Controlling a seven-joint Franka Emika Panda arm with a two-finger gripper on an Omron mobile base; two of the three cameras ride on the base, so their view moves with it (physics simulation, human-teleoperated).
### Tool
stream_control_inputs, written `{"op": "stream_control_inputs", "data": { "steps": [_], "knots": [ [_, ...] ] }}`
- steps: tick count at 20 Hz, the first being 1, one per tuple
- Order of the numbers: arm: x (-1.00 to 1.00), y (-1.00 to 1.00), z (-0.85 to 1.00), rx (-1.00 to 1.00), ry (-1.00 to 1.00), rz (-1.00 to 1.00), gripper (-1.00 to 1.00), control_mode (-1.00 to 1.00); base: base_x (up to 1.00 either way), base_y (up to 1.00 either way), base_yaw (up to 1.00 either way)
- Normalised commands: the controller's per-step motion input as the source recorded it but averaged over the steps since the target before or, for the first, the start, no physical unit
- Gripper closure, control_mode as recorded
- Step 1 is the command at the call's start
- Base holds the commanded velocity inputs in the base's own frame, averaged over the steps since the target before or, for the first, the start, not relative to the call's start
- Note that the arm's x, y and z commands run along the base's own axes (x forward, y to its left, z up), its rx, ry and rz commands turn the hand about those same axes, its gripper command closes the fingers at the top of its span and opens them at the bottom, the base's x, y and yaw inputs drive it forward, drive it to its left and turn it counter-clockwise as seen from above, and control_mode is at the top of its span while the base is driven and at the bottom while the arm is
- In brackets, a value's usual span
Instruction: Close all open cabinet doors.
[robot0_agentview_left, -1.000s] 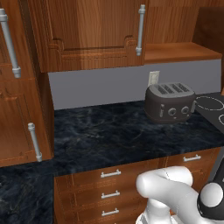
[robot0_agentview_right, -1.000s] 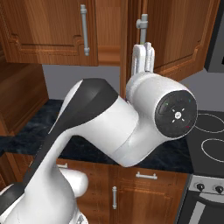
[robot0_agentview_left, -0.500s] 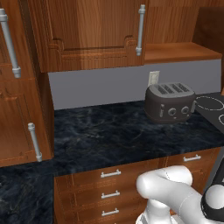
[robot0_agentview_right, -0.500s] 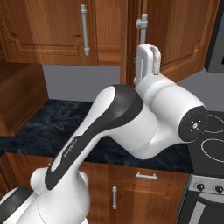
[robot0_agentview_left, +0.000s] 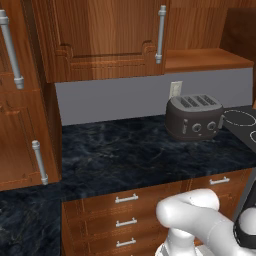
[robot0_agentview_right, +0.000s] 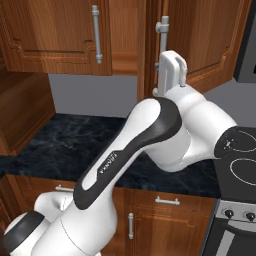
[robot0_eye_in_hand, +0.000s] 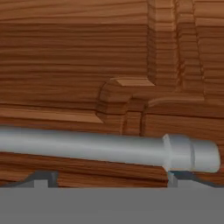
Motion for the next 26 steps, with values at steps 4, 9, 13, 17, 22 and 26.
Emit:
{"op": "stream_control_inputs", "data": {
  "steps": [4, 9, 13, 17, 22, 26],
  "knots": [
    [0.2, 0.03, 0.0, -0.01, -0.08, 0.18, -1.0, -1.0, 0.0, 0.0, 0.0],
    [0.29, 0.03, 0.0, 0.0, -0.04, 0.14, -1.0, -1.0, 0.0, 0.0, 0.0],
    [0.3, 0.09, 0.0, -0.01, -0.03, 0.13, -1.0, -1.0, 0.0, 0.0, 0.0],
    [0.27, 0.24, 0.0, -0.08, -0.06, 0.05, -1.0, -1.0, 0.0, 0.0, 0.0],
    [0.25, 0.31, 0.0, -0.12, -0.05, 0.0, -1.0, -1.0, 0.0, 0.0, 0.0],
    [0.32, 0.38, 0.0, -0.13, -0.02, 0.0, -1.0, -1.0, 0.0, 0.0, 0.0]
  ]
}}
